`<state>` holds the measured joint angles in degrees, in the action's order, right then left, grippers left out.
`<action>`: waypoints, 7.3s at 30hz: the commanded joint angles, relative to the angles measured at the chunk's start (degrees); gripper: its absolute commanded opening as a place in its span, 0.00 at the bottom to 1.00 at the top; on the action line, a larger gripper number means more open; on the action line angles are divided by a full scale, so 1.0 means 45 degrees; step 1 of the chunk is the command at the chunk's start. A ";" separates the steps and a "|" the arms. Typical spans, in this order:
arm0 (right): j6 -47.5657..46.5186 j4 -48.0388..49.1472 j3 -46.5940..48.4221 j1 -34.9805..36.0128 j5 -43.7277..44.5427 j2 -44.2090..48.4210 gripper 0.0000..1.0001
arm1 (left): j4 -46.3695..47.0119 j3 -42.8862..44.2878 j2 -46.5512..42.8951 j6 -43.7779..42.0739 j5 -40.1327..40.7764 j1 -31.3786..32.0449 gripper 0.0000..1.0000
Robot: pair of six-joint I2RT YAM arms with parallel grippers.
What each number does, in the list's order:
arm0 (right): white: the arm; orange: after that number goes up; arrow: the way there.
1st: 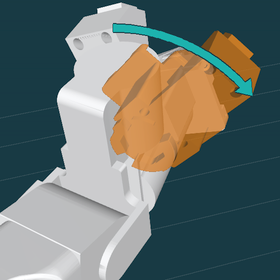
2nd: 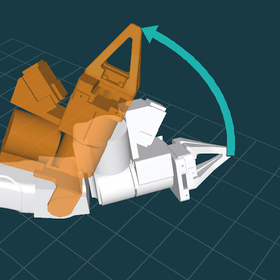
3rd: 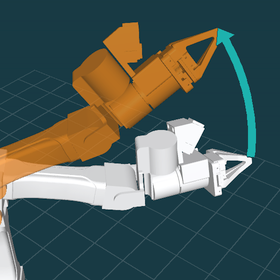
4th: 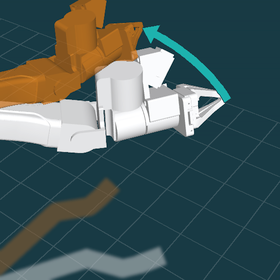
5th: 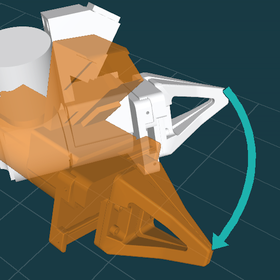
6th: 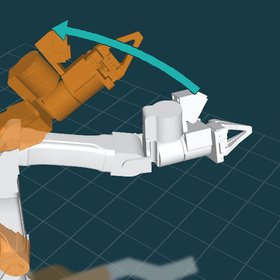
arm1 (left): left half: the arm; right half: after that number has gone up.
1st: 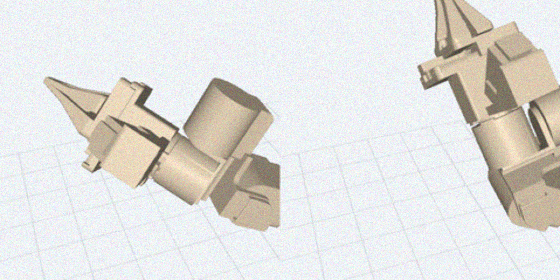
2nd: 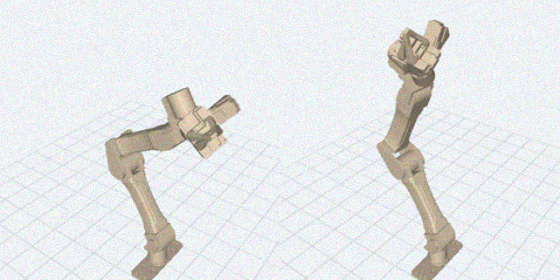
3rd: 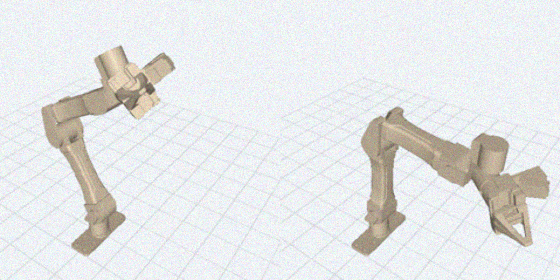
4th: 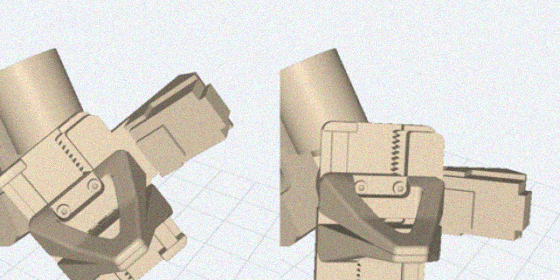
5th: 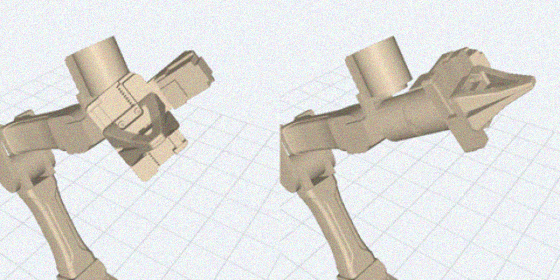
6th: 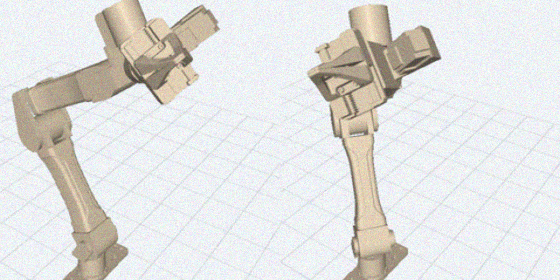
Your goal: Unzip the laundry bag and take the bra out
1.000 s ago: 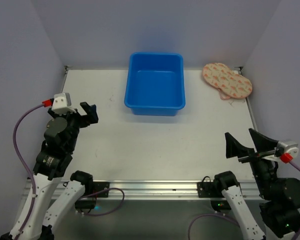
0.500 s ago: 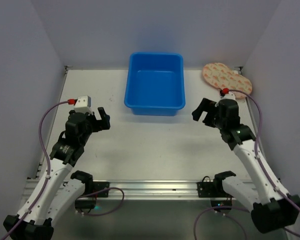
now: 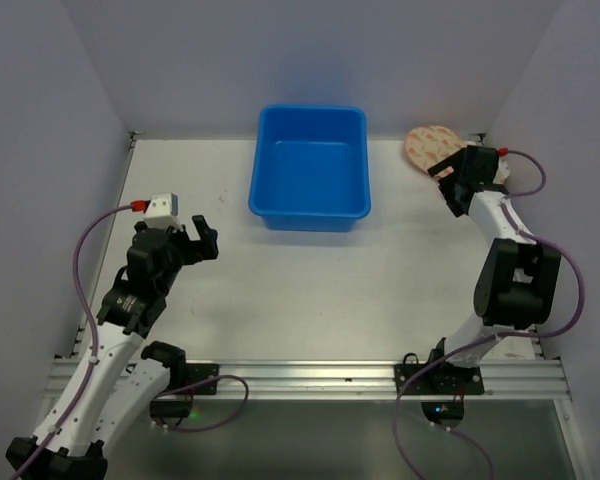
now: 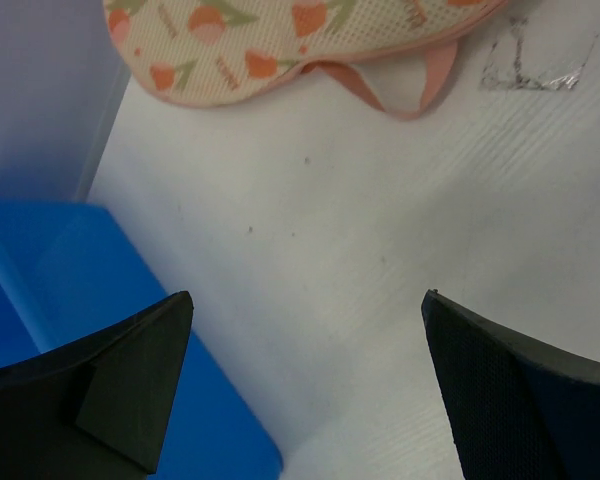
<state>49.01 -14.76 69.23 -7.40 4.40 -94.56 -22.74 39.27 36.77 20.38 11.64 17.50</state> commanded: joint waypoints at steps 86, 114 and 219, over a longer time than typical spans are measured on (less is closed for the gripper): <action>-0.3861 -0.3732 -0.6283 0.0508 -0.7180 1.3258 0.00 | -0.0356 0.2543 0.1671 -0.0524 -0.4205 -0.0314 1.00; -0.3332 -0.4744 -0.7301 0.5941 -0.1625 1.2223 0.90 | -0.0670 0.2233 0.3585 -0.0487 -0.7118 0.0876 1.00; -0.3334 -0.2929 -0.9506 0.5961 -0.5023 1.3615 0.83 | 0.6529 0.0589 0.8608 0.7016 -0.3781 0.7069 0.99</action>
<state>33.61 -26.57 26.61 19.29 -19.94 -32.34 10.98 37.87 80.66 56.25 -11.07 48.95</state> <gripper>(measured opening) 0.831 0.978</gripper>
